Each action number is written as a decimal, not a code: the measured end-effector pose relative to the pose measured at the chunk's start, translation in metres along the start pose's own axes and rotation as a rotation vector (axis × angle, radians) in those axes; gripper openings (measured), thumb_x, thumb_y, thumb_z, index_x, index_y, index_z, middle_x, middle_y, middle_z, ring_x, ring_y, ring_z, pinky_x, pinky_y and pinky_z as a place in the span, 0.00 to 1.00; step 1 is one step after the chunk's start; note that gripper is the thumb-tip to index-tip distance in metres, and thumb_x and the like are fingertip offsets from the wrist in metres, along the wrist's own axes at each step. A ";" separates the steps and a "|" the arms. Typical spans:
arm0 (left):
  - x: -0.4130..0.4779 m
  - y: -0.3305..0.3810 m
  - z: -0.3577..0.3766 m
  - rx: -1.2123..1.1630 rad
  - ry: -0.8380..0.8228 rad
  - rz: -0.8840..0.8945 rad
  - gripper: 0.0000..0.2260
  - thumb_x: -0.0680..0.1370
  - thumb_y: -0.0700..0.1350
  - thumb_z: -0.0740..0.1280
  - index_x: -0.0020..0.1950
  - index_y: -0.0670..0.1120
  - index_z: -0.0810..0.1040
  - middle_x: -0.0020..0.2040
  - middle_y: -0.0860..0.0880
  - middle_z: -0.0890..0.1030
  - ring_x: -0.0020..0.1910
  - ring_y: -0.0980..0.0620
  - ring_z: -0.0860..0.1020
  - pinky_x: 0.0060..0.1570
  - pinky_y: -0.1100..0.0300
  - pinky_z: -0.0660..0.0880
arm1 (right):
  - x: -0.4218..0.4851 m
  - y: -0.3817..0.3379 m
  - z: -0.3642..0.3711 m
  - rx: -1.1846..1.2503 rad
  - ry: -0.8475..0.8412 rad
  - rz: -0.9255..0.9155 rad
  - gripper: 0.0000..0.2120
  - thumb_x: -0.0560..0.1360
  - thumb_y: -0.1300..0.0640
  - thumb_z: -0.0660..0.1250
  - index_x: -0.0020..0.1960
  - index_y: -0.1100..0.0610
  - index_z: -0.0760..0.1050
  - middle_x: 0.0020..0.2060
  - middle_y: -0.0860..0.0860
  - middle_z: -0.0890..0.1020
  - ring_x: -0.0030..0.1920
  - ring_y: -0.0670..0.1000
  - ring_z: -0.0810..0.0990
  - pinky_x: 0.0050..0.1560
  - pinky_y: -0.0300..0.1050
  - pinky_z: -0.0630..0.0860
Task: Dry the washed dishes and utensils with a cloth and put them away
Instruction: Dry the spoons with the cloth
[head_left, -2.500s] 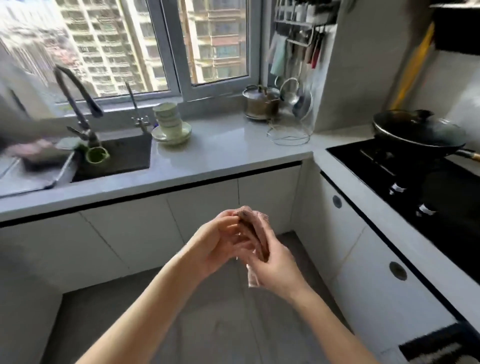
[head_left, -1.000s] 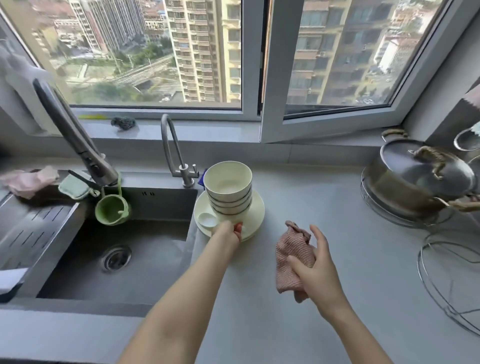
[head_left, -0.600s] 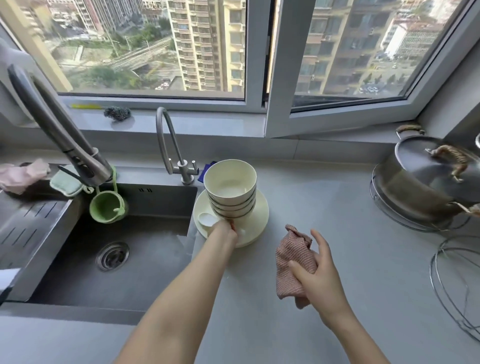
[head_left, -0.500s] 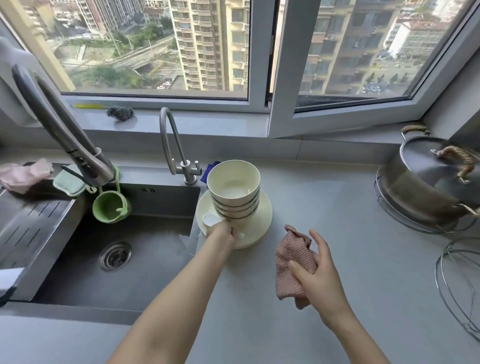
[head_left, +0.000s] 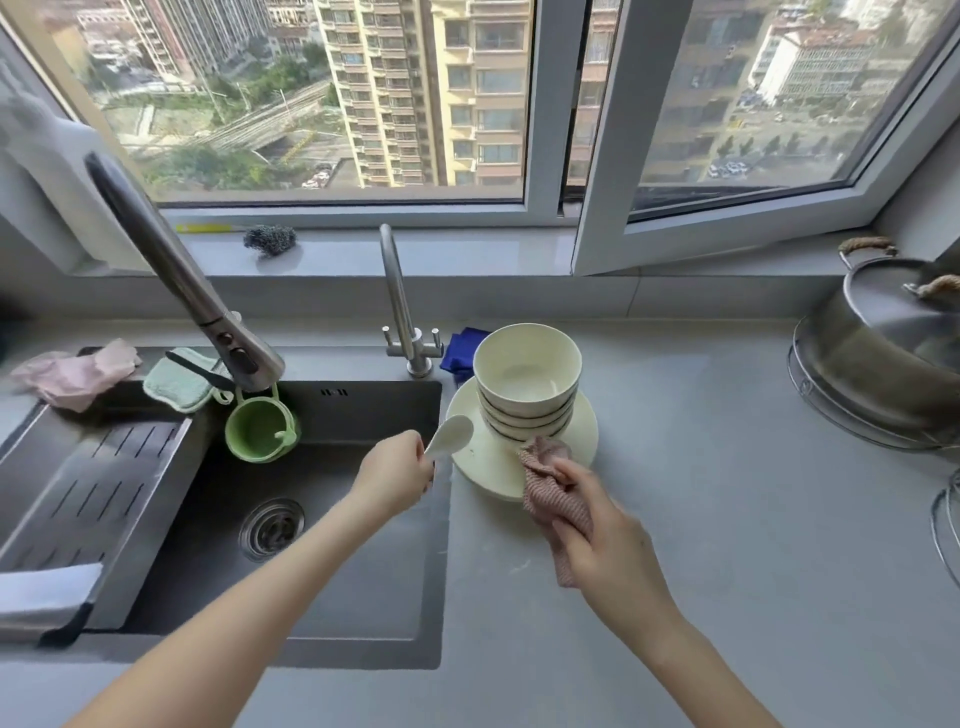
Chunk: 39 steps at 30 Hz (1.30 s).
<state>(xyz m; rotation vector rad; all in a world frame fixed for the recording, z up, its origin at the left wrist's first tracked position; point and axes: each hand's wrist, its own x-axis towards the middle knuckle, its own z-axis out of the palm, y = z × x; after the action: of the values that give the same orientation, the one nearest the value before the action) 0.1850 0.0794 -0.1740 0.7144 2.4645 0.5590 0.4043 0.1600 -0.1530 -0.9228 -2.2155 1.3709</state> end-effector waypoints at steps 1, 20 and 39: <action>0.000 -0.005 -0.005 -0.070 -0.015 -0.015 0.07 0.77 0.39 0.58 0.40 0.42 0.72 0.33 0.47 0.79 0.32 0.46 0.77 0.37 0.56 0.75 | 0.002 -0.003 0.010 0.049 0.015 0.006 0.22 0.73 0.56 0.63 0.58 0.31 0.67 0.56 0.38 0.79 0.51 0.40 0.77 0.46 0.24 0.69; -0.045 -0.079 -0.078 -0.496 -0.248 0.116 0.12 0.75 0.35 0.57 0.36 0.40 0.78 0.23 0.52 0.69 0.22 0.55 0.63 0.23 0.67 0.58 | 0.043 -0.071 0.160 0.625 0.062 0.230 0.32 0.73 0.67 0.65 0.63 0.32 0.67 0.59 0.50 0.78 0.52 0.56 0.82 0.49 0.58 0.80; -0.036 -0.081 -0.047 -0.800 -0.300 -0.065 0.13 0.78 0.36 0.57 0.36 0.40 0.74 0.25 0.49 0.69 0.21 0.56 0.61 0.23 0.67 0.57 | 0.055 -0.051 0.145 1.031 0.292 0.580 0.16 0.82 0.49 0.55 0.61 0.57 0.74 0.53 0.57 0.81 0.47 0.55 0.81 0.48 0.55 0.79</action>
<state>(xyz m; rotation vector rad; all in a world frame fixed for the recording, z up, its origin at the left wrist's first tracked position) 0.1543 -0.0155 -0.1650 0.3474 1.7543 1.2070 0.2588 0.0891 -0.1749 -1.2264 -0.7866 2.1018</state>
